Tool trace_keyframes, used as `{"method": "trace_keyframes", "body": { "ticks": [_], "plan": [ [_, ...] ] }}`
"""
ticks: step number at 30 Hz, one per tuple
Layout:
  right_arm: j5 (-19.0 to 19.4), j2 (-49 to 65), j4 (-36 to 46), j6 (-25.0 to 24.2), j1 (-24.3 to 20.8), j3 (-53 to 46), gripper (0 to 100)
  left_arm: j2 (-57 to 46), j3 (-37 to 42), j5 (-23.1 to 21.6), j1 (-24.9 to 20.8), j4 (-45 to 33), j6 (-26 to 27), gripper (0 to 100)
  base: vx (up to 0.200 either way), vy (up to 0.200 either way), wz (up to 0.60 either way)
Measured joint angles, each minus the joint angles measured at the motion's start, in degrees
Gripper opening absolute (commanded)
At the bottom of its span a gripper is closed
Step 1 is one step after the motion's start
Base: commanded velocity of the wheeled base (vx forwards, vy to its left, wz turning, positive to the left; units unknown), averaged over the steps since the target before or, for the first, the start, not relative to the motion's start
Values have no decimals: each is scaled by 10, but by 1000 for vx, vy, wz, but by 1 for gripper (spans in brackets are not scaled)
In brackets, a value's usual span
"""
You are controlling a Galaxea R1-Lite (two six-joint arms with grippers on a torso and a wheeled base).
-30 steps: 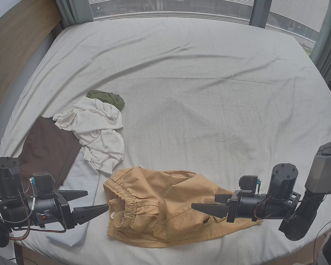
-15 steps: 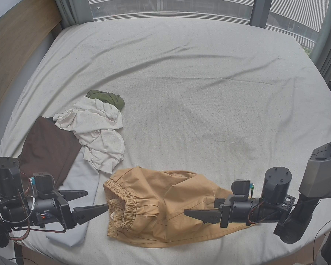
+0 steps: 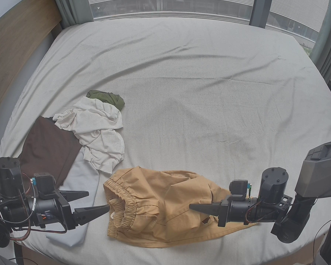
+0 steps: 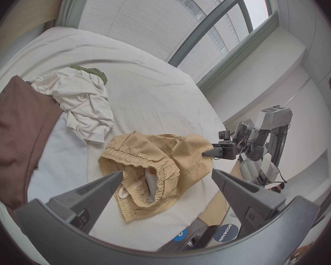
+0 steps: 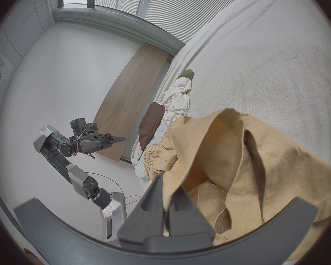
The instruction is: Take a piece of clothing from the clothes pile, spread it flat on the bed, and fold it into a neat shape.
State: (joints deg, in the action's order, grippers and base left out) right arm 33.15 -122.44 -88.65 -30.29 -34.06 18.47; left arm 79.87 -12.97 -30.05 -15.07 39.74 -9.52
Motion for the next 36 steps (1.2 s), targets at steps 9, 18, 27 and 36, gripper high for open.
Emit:
{"method": "trace_keyframes", "body": {
  "ticks": [9, 18, 27, 36],
  "plan": [
    [-1, 40, 3, -5, 24, -13, 0, 52, 3, -1, -56, 39, -18, 100, 0, 0, 0],
    [-1, 63, 3, -10, 41, -19, 0, 138, 35, 3, -81, 183, -35, 100, 0, 0, 0],
    [-1, 70, 4, -10, 55, -21, 0, 225, 56, 7, -99, 253, -46, 100, 0, 0, 0],
    [-1, 77, 4, -10, 61, -21, 0, 299, 70, 10, -105, 373, -47, 100, 0, 0, 0]
  ]
}}
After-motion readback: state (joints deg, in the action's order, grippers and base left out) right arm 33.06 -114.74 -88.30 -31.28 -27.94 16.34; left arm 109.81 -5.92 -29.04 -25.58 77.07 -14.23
